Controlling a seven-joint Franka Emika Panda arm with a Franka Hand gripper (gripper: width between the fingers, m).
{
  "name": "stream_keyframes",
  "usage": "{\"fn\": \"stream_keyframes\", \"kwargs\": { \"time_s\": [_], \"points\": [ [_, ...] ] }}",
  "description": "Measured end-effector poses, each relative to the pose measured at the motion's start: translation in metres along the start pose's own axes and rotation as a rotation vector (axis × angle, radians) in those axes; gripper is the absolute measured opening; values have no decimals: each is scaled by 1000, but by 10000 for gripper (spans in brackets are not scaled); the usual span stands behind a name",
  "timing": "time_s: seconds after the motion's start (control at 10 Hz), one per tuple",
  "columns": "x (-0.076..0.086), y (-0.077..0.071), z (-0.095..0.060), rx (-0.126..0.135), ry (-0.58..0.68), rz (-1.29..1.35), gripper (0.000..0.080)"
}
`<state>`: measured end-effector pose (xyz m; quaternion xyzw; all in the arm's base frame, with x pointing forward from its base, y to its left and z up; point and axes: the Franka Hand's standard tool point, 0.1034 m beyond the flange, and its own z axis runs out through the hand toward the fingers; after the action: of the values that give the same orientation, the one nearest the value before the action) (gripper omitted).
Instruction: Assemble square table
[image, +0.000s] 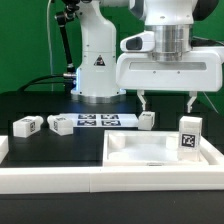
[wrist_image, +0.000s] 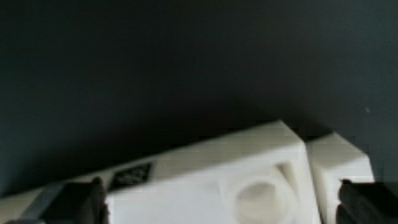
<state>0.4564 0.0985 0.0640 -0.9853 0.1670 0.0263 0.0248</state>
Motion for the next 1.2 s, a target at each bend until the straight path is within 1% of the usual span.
{"fn": "stream_keyframes", "kwargs": {
  "time_s": [0.1, 0.4, 0.5, 0.6, 0.9, 1.0, 1.2],
  "points": [
    [-10, 9, 2, -5, -11, -3, 649],
    [-32, 28, 13, -17, -18, -24, 649],
    [-34, 27, 13, -17, -18, -28, 649],
    [-38, 28, 15, -19, -21, -30, 649],
    [-55, 36, 20, -32, -41, -35, 649],
    [-55, 39, 20, -29, -43, -50, 649],
    [-52, 42, 21, 15, -16, 24, 649]
  ]
}}
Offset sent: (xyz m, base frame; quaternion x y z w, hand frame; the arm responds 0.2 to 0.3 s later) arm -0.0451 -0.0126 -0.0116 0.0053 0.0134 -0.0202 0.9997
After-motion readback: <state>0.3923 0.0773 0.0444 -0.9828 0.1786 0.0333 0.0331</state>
